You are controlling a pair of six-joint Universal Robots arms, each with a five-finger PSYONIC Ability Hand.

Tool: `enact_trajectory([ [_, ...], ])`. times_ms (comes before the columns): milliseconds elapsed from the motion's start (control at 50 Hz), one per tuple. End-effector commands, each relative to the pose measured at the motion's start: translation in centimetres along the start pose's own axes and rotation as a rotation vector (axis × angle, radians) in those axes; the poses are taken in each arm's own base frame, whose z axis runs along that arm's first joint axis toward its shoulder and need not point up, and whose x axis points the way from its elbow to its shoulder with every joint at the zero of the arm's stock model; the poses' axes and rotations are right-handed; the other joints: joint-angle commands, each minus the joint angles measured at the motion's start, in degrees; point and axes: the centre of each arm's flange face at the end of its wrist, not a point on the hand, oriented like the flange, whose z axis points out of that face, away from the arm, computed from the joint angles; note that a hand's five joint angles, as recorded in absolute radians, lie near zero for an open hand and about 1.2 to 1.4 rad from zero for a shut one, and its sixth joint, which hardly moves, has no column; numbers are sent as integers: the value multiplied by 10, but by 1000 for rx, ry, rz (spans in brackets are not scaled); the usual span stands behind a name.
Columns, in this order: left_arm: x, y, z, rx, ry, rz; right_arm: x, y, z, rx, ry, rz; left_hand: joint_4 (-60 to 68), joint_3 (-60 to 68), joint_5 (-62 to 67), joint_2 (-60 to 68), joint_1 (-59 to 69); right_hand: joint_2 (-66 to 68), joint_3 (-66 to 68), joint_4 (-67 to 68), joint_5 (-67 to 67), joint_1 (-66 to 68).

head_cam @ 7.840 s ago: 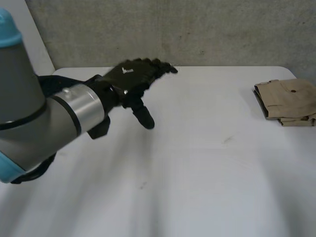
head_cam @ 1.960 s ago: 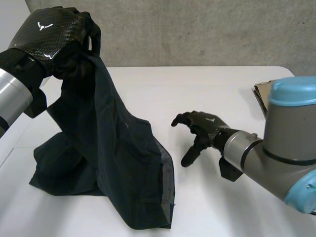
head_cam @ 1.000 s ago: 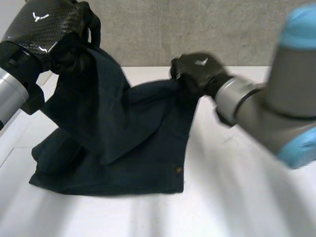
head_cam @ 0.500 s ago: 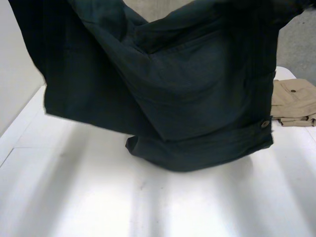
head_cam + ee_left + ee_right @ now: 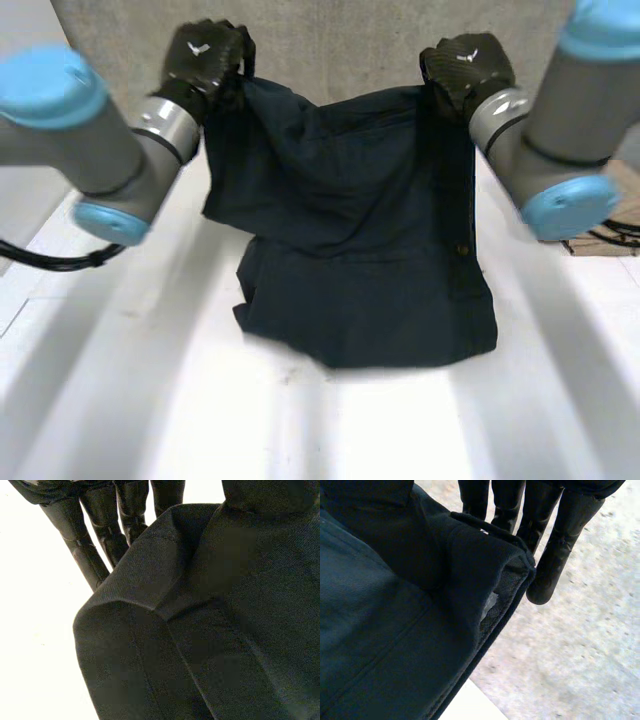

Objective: Fold the laundry.

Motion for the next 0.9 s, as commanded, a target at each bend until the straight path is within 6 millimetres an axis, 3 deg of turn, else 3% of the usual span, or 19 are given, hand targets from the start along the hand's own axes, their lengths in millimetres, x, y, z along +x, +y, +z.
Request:
enact_trajectory([
  [20, 4, 57, 30, 100, -5, 17, -9, 59, 42, 71, 151, -68, -58, -60, -56, -59, -45, 125, 123, 120, 134, 229],
  [40, 6, 68, 33, 107, -1, 18, -11, 64, 44, 69, 157, -80, -267, -268, -265, -268, -254, 125, 123, 120, 134, 229],
  [60, 6, 71, 34, 110, 0, 17, -13, 69, 47, 65, 158, -94, -396, -397, -394, -397, -383, 125, 123, 120, 134, 229],
  [80, 6, 75, 34, 107, 1, 13, -17, 77, 50, 53, 154, -122, -522, -523, -520, -523, -509, -306, -307, -311, -296, -202],
  [100, 7, 77, 34, 104, 4, 11, -18, 81, 51, 45, 151, -136, -554, -555, -552, -555, -541, -575, -577, -580, -566, -471],
  [160, 11, 85, 30, 81, 15, 4, -23, 96, 52, -17, 133, -177, -554, -555, -552, -555, -541, -575, -577, -580, -566, -471],
  [200, 19, 86, 25, 61, 26, -3, -23, 96, 50, -37, 124, -191, -554, -555, -552, -555, -541, -575, -577, -580, -566, -471],
  [280, 21, 62, 14, 54, 26, -2, -18, 81, 40, -76, 106, -182, -554, -555, -552, -555, -541, -575, -577, -580, -566, -471],
  [400, 24, 35, -18, 2, 30, -10, -4, 50, 4, -168, 52, -135, -554, -555, -552, -555, -541, -575, -577, -580, -566, -471],
  [480, 30, 15, -48, -61, 45, -24, -2, 32, -27, -192, -2, -126, -554, -555, -552, -555, -541, -575, -577, -580, -566, -471],
  [500, 37, 10, -65, -113, 56, -36, -2, 32, -34, -205, -18, -128, -554, -555, -552, -555, -541, -575, -577, -580, -566, -471],
  [600, 65, 4, -125, -340, 129, -83, 8, 52, -75, -320, -92, -108, -535, -536, -533, -536, -522, -575, -577, -580, -566, -471],
  [640, 76, 10, -150, -453, 163, -99, 7, 57, -93, -358, -124, -102, -535, -536, -533, -536, -522, -575, -577, -580, -566, -471],
  [720, 86, 24, -180, -598, 196, -116, 3, 62, -121, -411, -179, -107, -520, -521, -518, -521, -507, -519, -520, -524, -510, -415],
  [900, 90, 53, -209, -755, 182, -119, -8, 102, -155, -553, -269, -89, -360, -361, -358, -361, -347, -300, -302, -306, -291, -197],
])
